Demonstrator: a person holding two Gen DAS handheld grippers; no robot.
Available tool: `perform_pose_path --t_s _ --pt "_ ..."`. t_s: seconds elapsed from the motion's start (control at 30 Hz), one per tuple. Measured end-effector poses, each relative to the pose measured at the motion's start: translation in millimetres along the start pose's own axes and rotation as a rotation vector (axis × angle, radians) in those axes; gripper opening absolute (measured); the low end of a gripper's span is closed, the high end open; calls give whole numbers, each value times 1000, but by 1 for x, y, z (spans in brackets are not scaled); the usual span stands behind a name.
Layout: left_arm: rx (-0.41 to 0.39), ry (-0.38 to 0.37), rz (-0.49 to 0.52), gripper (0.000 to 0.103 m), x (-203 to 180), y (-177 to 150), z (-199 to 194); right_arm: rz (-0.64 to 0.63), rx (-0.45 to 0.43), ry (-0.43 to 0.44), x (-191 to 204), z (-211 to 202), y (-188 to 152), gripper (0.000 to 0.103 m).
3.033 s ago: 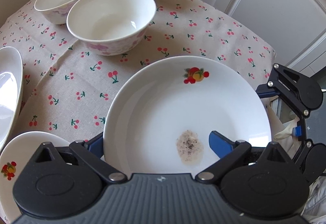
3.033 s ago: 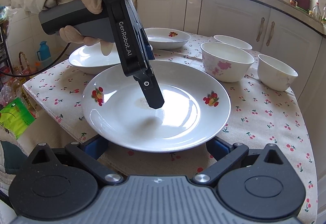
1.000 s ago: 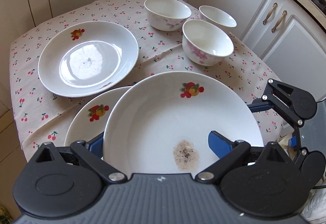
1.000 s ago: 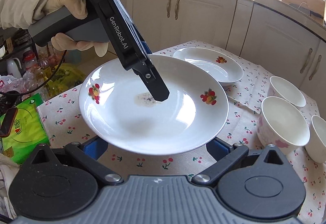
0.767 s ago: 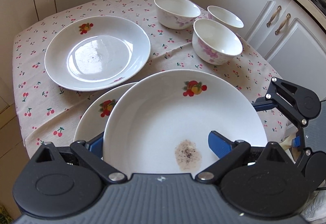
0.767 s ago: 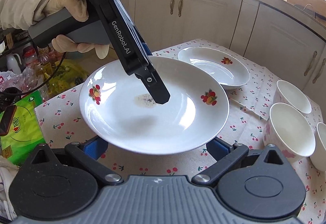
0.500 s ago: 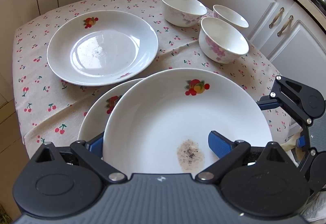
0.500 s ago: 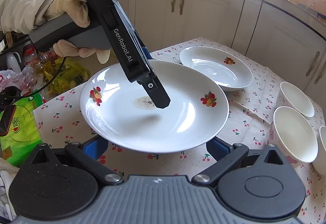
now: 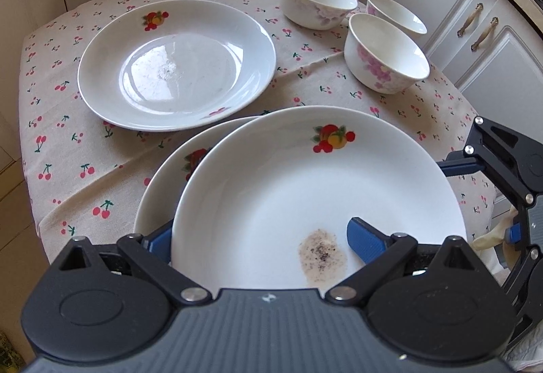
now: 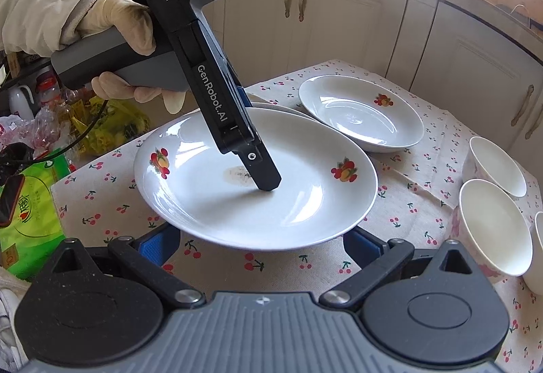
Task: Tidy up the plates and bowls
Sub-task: 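Lower the stained plate onto the white plate and open the left gripper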
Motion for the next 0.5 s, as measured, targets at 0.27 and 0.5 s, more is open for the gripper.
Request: perform_pose_path --t_s 0.27,0.5 --pt "29 14 16 99 -2 3 1 16 -4 8 -1 1 1 103" --pt "44 21 27 99 -2 3 1 28 -18 6 0 -2 0 103"
Point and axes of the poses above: each gripper's, at about its wrist camera, not at the fingertips, and z roughly the way its jaws point, x to its left, y to its top, the point moved 5 cm from there along z, roughly the way its jaws point, and after that the axes turned 3 degrees about -y, right-handed, at the moved point
